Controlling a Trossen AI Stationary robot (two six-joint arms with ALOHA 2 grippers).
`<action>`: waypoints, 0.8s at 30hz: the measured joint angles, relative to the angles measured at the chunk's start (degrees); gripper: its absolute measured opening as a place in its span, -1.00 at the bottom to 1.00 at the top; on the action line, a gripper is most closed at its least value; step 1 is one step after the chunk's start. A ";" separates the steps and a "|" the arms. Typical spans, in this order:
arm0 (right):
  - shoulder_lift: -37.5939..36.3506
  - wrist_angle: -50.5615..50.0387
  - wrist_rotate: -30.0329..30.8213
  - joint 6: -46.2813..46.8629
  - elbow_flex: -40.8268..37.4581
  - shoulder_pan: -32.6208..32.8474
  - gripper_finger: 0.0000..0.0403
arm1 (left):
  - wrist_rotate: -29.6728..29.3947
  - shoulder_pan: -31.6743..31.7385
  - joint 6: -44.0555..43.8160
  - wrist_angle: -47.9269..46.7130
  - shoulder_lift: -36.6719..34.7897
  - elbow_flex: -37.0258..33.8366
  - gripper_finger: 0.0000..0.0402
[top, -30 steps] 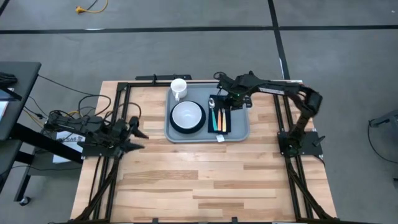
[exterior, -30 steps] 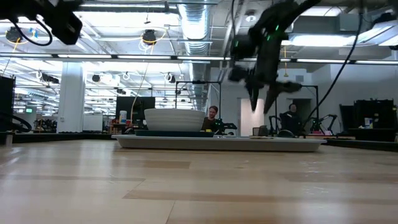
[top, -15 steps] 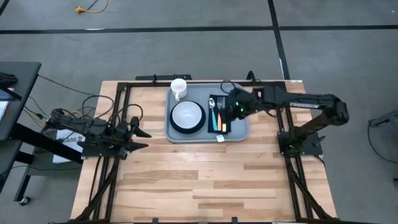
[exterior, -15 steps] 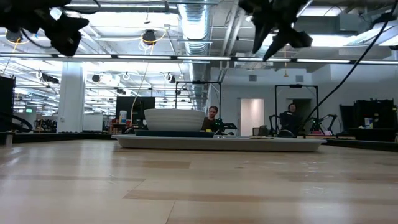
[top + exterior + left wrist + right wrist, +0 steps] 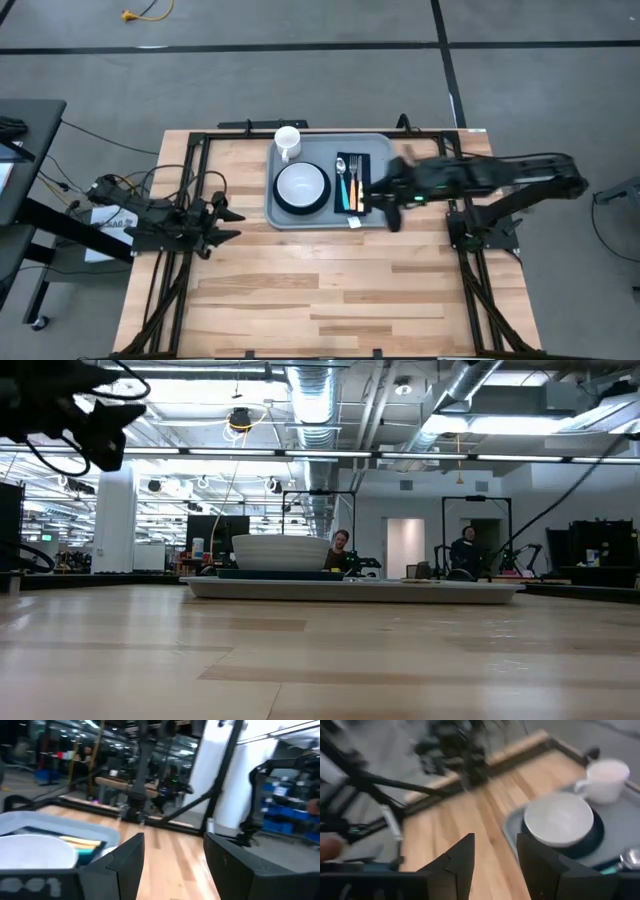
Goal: Set up tray
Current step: Return to Home Position
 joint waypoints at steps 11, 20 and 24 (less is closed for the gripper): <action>-30.11 32.53 -16.21 -15.02 -36.37 3.57 -0.32 | -1.96 -0.74 0.01 -3.79 0.05 -0.07 -0.04; -46.05 36.31 -10.37 -17.87 -53.40 5.91 -0.31 | -2.23 -0.74 0.08 -3.83 0.05 -0.13 -0.04; -55.86 33.82 -10.79 -15.20 -58.65 6.16 -0.32 | -2.11 -0.72 -1.52 -4.33 0.10 -0.18 -0.04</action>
